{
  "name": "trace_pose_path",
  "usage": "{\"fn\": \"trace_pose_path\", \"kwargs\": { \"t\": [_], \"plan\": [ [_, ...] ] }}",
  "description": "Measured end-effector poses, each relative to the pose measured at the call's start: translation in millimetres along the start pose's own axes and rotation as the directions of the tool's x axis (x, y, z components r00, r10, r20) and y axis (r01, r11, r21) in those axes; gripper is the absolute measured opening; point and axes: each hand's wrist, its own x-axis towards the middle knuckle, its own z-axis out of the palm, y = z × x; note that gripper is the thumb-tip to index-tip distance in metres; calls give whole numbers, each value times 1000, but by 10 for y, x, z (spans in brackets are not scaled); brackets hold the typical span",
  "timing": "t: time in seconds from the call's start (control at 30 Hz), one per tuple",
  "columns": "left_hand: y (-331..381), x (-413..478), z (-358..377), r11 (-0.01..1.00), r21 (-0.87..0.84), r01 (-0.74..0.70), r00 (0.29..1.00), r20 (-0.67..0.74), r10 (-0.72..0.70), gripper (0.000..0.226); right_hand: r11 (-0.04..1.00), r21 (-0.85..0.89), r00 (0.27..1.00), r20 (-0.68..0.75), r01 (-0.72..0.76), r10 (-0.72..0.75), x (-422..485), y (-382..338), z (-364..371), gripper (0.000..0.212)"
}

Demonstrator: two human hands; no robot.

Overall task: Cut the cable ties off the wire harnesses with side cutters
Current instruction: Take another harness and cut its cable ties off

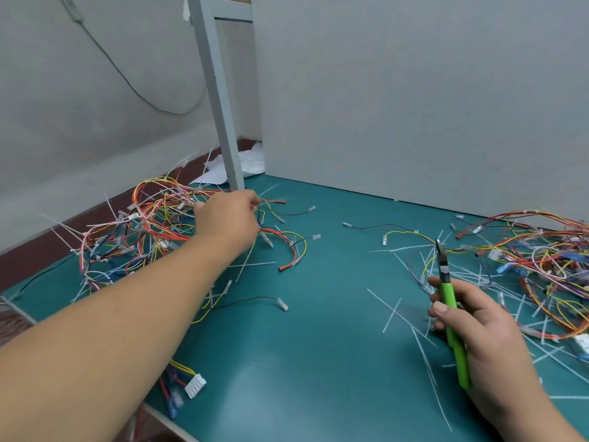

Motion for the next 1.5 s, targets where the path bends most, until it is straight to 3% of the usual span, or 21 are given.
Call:
{"fn": "trace_pose_path", "kwargs": {
  "t": [0.03, 0.1, 0.17, 0.2, 0.23, 0.3, 0.37, 0.4, 0.47, 0.53, 0.63, 0.7, 0.77, 0.87, 0.9, 0.93, 1.03, 1.07, 1.23, 1.43, 1.5],
  "plan": [
    [2, 19, -24, 988, -153, 16, 998, -53, -25, 23, 1000, -6, 1000, 0, -2, 2, -2, -2, 2, 47],
    [49, 11, -69, 867, -495, -49, 975, -213, -67, 17, 1000, -7, 1000, 1, -5, 5, -3, -14, 3, 49],
    [156, -51, -109, 763, -595, -253, 912, -411, -17, 16, 1000, 5, 1000, -11, -12, 12, -1, -17, 10, 49],
    [232, -89, -107, 735, -596, -324, 897, -441, 38, 19, 1000, 18, 1000, -19, -13, 14, 0, -18, 14, 49],
    [307, -120, -82, 721, -603, -342, 910, -404, 94, 23, 999, 29, 1000, -23, -14, 15, -2, -20, 18, 48],
    [418, -168, 13, 785, -580, -219, 976, -141, 168, 35, 999, 38, 1000, -25, -16, 17, -9, -40, 38, 46],
    [496, -221, 126, 915, -399, -60, 968, 201, 151, 41, 999, 39, 1000, -21, -20, 21, -14, -50, 38, 49],
    [532, -235, 169, 958, -285, -35, 945, 303, 125, 38, 999, 32, 1000, -21, -22, 22, -16, -51, 35, 49],
    [600, -226, 172, 990, -124, -64, 923, 370, 106, 26, 999, 26, 999, -22, -28, 29, -15, -49, 35, 43],
    [686, -186, 136, 994, -62, -94, 904, 413, 112, 28, 999, 33, 999, -31, -35, 36, -6, -49, 39, 37],
    [841, -95, 9, 977, -211, -46, 930, 349, 119, 33, 998, 47, 998, -48, -42, 45, -4, -52, 41, 36],
    [956, -23, -157, 885, -464, 32, 985, 166, 51, 31, 997, 64, 997, -57, -45, 49, -7, -50, 33, 35],
    [1092, 40, -351, 669, -741, 61, 998, 28, -60, 30, 996, 75, 997, -56, -44, 48, -3, -40, 21, 38],
    [1299, 48, -607, 269, -960, 72, 993, 45, -107, 31, 996, 80, 998, -53, -42, 46, -2, -33, 15, 39],
    [1345, 23, -653, 226, -970, 89, 995, 75, -71, 30, 996, 84, 998, -51, -42, 46, -4, -37, 20, 35],
    [1375, -7, -677, 269, -956, 114, 993, 116, -9, 29, 995, 88, 998, -50, -43, 47, -5, -45, 28, 33],
    [1425, -119, -651, 553, -800, 232, 917, 370, 151, 29, 994, 102, 997, -55, -48, 54, -9, -57, 40, 35],
    [1449, -149, -636, 555, -785, 276, 895, 420, 149, 28, 993, 106, 997, -55, -49, 55, -10, -57, 35, 35],
    [1535, -237, -609, 303, -876, 375, 912, 407, 48, 27, 991, 125, 997, -55, -44, 51, 3, -24, 13, 49],
    [1514, -781, -222, 412, -864, 289, 943, 331, 33, 24, 957, 271, 992, -53, -99, 118, 53, 1, -11, 46],
    [1549, -1019, -94, 403, -865, 300, 945, 327, -2, 24, 932, 337, 988, -31, -133, 153, 70, 6, -17, 37]
  ]
}}
